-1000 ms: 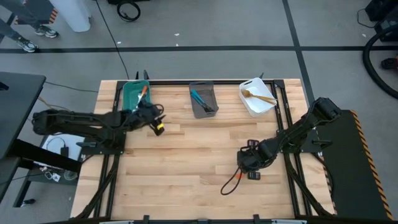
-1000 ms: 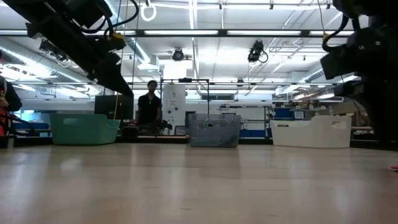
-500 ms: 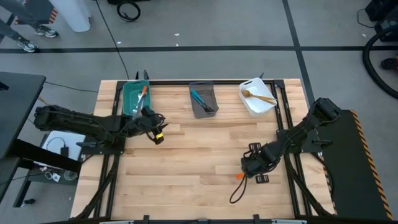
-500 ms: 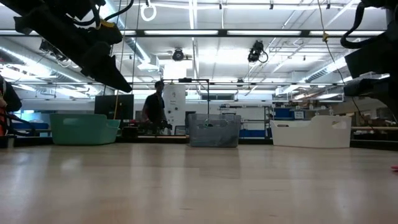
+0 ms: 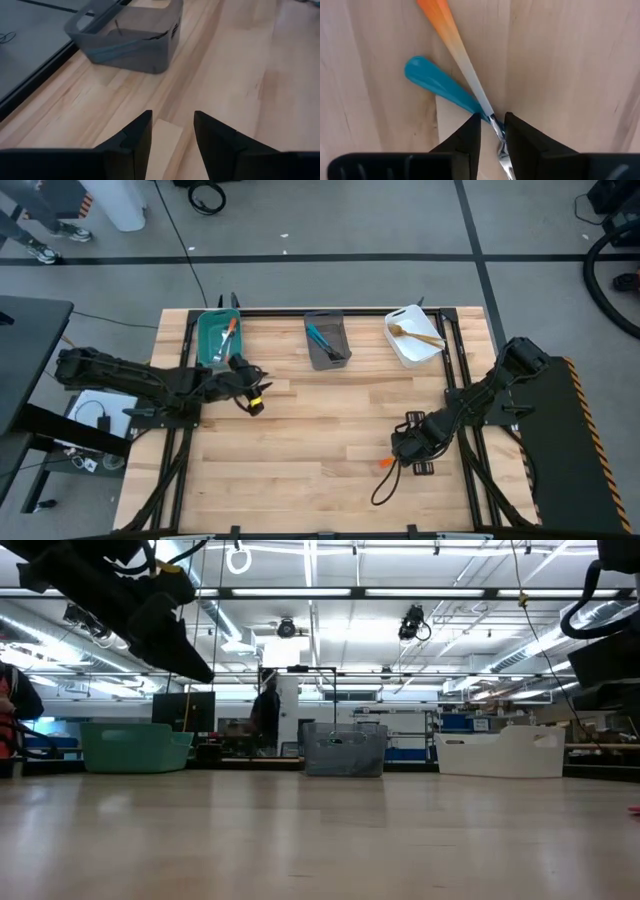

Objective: Sort silverware by color (type)
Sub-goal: Put the orange fork into the green bin

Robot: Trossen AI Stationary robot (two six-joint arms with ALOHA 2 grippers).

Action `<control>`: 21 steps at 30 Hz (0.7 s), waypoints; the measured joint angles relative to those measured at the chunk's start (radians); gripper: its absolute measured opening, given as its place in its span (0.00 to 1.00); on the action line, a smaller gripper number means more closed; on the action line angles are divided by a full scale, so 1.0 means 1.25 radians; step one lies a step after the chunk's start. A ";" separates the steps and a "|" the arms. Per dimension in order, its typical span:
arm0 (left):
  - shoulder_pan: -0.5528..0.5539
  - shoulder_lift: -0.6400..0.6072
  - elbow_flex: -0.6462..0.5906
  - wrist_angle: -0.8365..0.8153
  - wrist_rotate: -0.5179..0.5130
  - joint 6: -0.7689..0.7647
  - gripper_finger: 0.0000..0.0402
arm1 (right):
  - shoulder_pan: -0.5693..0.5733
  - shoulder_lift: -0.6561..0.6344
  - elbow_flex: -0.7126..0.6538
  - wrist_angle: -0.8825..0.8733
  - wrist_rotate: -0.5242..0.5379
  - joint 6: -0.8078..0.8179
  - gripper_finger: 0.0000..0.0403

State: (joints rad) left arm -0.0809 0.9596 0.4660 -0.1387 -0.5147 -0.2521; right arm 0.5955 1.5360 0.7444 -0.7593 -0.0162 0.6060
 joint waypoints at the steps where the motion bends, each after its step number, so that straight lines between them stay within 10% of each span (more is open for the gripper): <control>1: -0.003 0.000 0.000 0.005 0.000 0.001 0.39 | 0.000 0.000 0.000 0.000 0.000 0.000 0.22; 21: -0.007 0.000 0.000 0.014 0.056 -0.020 0.39 | 0.000 0.000 0.009 -0.019 0.013 -0.020 0.03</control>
State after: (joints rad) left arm -0.0895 0.9596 0.4656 -0.1218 -0.4448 -0.2765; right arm 0.5953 1.5362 0.7553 -0.7828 0.0004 0.5806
